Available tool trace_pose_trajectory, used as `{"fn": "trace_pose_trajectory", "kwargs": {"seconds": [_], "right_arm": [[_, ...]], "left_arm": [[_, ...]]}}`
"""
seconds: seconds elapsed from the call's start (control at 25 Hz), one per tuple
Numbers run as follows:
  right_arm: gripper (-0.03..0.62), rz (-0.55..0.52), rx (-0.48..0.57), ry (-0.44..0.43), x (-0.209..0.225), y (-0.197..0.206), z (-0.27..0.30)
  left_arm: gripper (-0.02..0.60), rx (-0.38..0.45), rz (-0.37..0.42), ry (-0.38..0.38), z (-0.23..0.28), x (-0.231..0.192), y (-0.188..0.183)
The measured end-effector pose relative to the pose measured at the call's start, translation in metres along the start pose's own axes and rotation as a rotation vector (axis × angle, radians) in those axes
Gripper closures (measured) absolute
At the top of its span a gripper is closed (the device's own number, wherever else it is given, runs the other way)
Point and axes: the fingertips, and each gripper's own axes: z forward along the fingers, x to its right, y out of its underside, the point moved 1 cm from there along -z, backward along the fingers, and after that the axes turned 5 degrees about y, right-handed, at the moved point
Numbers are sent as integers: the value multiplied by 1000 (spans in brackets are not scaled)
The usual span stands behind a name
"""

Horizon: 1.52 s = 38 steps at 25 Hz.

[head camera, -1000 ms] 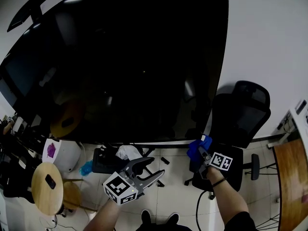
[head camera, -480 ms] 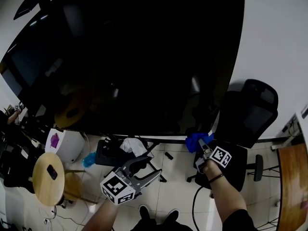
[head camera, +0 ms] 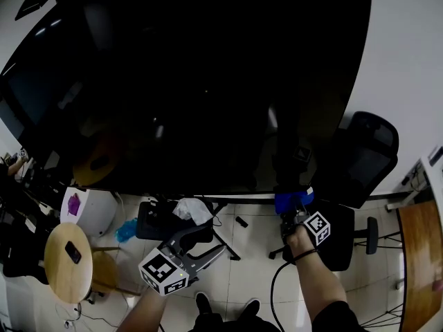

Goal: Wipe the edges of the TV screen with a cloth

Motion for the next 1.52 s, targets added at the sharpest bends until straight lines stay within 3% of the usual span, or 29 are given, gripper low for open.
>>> {"fn": "trace_pose_trajectory", "kwargs": {"seconds": [0.36,0.68,0.84,1.04,1.32,1.52], "right_arm": [[468,94,32,-64,-7,26,5],[470,179,293,14,8,-12,-11],[470,130,235,-15,6,-7,-11],[471,145,153,-61,-4,19,0],[473,234,205,-76,-10,35,4],[474,239,265,-66,-12,39,-1]], "left_arm": [[350,-24,-3,90,-30,-40,5],[350,-63,-5,146,-50,-61,20],[350,-66,-9,164,-55,-69,26],[350,-78,-6,199,-53,-70,29],[350,-75,0,233,-64,-80,32],[350,-74,-2,246,-80,-88,39]]}}
